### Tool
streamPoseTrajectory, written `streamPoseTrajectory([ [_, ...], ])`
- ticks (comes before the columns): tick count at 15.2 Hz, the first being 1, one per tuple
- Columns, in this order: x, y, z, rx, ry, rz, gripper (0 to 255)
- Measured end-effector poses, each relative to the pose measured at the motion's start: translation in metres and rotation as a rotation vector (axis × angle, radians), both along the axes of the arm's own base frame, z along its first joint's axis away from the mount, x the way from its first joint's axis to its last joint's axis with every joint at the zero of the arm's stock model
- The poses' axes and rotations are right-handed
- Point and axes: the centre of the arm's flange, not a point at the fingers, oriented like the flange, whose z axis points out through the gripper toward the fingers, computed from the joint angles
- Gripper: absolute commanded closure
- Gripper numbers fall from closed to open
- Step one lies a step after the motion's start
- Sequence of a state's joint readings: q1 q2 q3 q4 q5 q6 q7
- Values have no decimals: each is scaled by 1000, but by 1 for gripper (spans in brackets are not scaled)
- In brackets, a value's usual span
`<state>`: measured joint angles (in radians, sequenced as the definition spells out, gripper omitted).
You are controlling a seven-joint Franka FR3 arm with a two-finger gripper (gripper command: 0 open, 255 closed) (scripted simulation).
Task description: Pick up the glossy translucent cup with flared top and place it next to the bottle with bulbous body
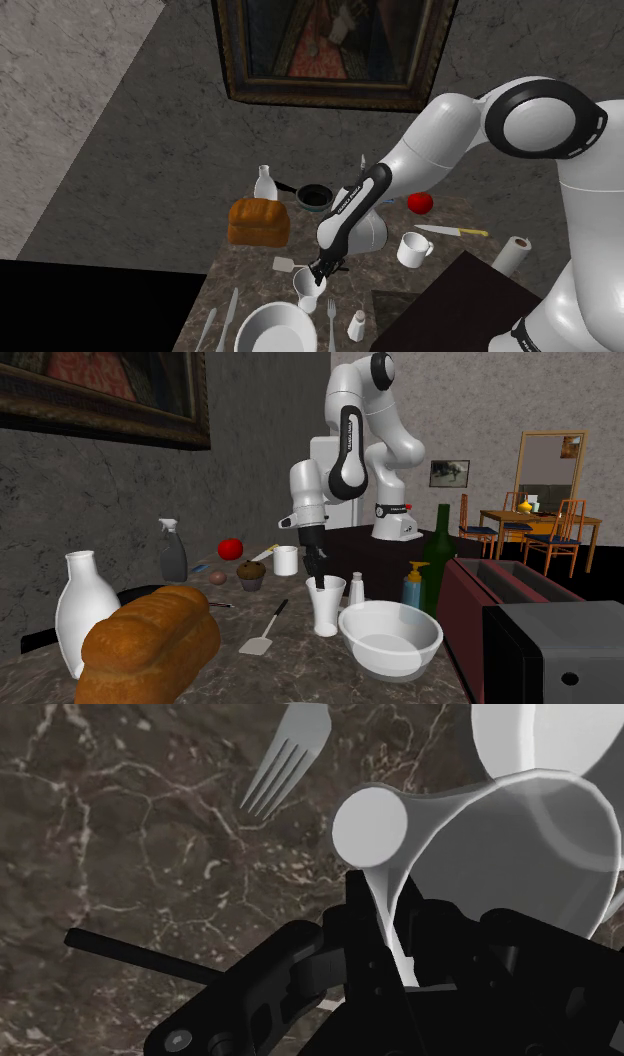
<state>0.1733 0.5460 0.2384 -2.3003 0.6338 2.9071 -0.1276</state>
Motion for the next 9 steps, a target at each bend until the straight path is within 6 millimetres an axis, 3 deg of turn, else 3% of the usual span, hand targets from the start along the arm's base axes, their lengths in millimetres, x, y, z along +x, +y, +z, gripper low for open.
streamPoseTrajectory([
  [5, 0, 0, 0, 0, 0, 0, 255],
  [9, 0, 1, 17, 0, 0, 0, 255],
])
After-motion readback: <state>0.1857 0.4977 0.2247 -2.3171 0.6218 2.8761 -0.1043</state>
